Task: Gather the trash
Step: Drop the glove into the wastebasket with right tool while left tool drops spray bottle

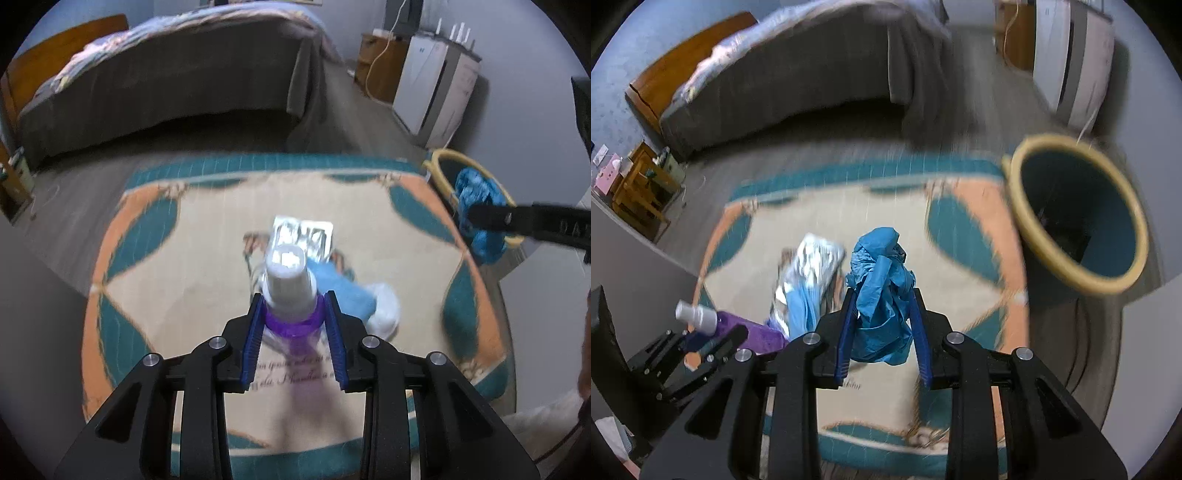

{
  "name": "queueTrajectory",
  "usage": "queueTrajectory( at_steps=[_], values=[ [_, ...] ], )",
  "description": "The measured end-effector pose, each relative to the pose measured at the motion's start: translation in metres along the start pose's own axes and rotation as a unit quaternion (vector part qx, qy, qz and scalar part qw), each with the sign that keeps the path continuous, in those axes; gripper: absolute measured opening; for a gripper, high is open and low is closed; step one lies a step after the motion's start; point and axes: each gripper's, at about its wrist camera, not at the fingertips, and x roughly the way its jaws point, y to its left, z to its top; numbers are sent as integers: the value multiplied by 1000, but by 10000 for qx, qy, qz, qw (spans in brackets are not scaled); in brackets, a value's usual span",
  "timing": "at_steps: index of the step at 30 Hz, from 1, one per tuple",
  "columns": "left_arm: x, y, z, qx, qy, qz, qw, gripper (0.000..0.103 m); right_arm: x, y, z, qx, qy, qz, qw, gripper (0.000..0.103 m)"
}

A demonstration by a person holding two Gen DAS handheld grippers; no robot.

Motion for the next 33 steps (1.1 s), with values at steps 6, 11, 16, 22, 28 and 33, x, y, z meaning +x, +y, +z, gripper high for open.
queueTrajectory(
  at_steps=[6, 11, 16, 22, 28, 33],
  values=[
    [-36, -21, 30, 695, -677, 139, 9952, 33, -42, -12, 34, -342, -524, -218, 9978, 28],
    [-54, -38, 43, 968, -945, 10, 9908, 33, -66, -41, 59, -279, -830, -198, 9960, 28],
    [-51, -55, 48, 1136, -908, -99, 9893, 33, -70, -79, 75, -124, -933, -327, 9950, 28],
    [-39, -72, 53, 1224, -766, -262, 9892, 33, -69, -113, 81, -80, -1066, -727, 9916, 28],
    [-25, -94, 55, 1296, -620, -470, 9885, 33, -68, -129, 77, -99, -1130, -956, 9889, 28],
    [-18, -117, 57, 1460, -539, -600, 9860, 33, -68, -145, 76, -45, -1165, -1066, 9874, 28]
  ],
)
